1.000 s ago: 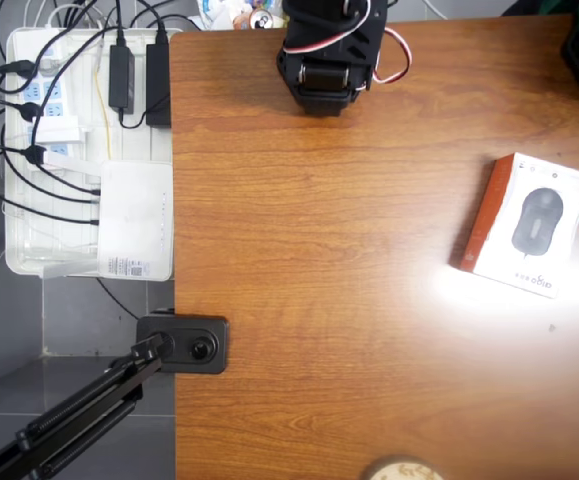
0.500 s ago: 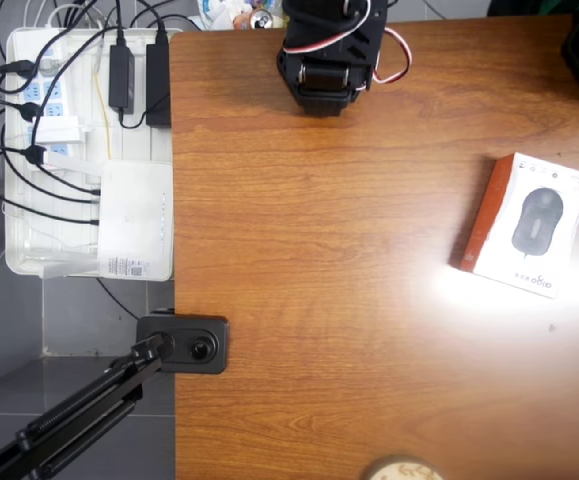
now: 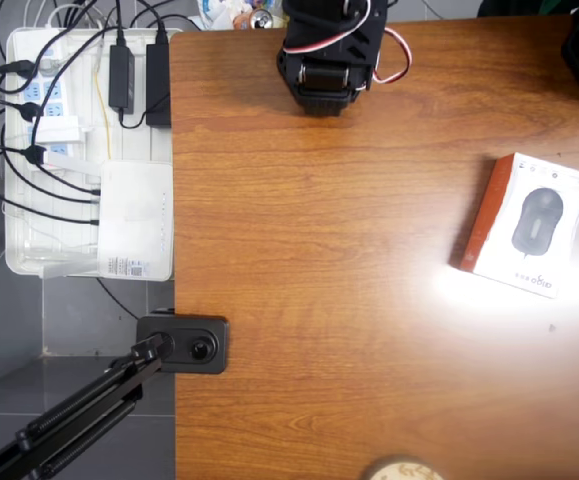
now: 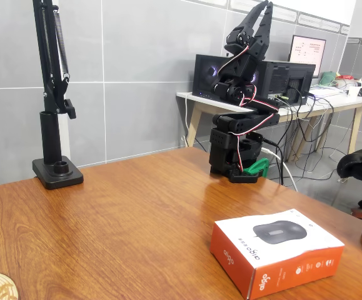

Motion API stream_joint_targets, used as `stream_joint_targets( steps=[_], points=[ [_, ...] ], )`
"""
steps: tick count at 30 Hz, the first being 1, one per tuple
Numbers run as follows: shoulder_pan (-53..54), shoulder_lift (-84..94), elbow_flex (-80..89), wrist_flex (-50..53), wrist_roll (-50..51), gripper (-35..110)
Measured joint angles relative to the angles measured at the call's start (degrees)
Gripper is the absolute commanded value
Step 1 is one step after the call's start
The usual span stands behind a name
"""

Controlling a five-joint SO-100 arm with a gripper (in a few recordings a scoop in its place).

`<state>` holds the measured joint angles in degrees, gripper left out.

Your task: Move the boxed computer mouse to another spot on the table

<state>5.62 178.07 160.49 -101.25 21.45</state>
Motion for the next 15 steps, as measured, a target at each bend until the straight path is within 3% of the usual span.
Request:
stream_joint_targets(
  steps=[8, 15],
  points=[
    [0.0, 0.0, 0.0, 0.0, 0.0, 7],
    [0.0, 0.0, 0.0, 0.0, 0.0, 0]
  ],
)
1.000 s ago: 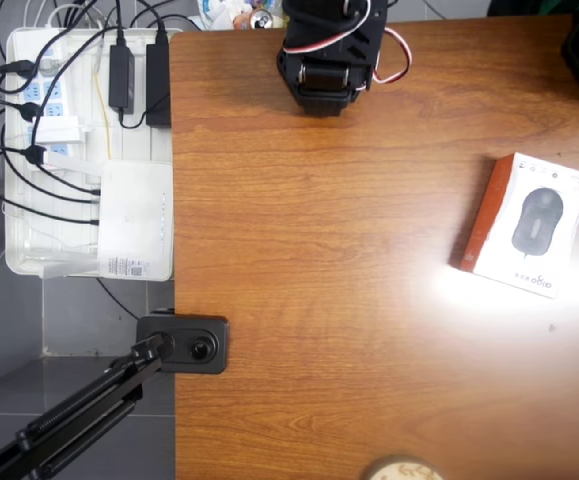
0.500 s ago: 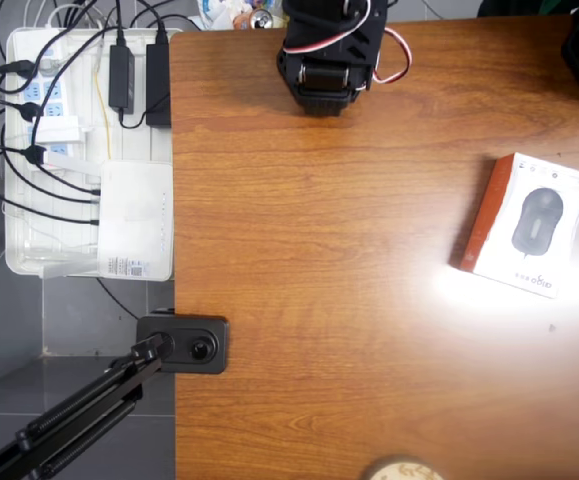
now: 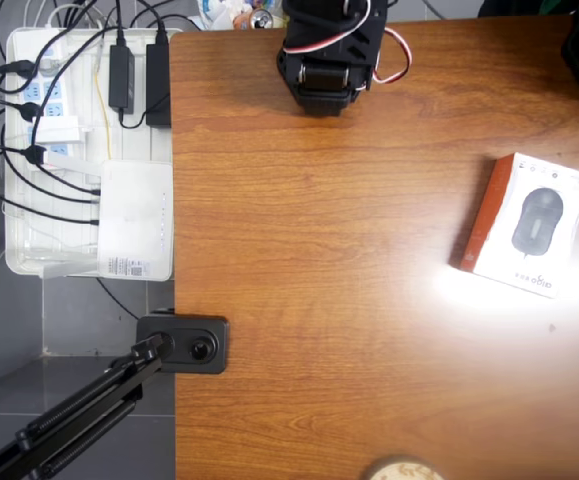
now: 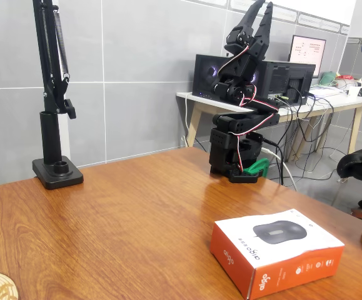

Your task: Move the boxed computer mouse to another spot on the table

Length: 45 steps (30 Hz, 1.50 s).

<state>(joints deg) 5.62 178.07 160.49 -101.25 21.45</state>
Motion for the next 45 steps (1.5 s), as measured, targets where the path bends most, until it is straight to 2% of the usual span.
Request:
stream_joint_targets(
  steps=[9, 13, 15, 18, 21, 24, 29, 34, 36, 39, 42, 45],
  points=[
    [0.0, 0.0, 0.0, 0.0, 0.0, 0],
    [0.0, 0.0, 0.0, 0.0, 0.0, 9],
    [0.2, 0.0, 0.0, 0.0, 0.1, 0],
    [2.5, 0.0, 0.0, 5.0, 1.8, 0],
    [2.5, 0.0, -1.1, 16.7, 3.1, 0],
    [1.5, 0.0, -10.2, 38.8, 3.7, 0],
    [-16.2, -8.7, -31.3, 83.4, 12.9, 2],
    [-31.5, -23.2, -38.8, 111.1, 12.1, 10],
    [-37.7, -26.0, -40.0, 116.9, 13.3, 16],
    [-46.4, -31.6, -40.8, 119.8, 14.4, 23],
    [-50.1, -37.6, -42.0, 119.4, 11.1, 32],
    [-54.1, -40.7, -42.5, 120.2, 6.0, 35]
  ],
)
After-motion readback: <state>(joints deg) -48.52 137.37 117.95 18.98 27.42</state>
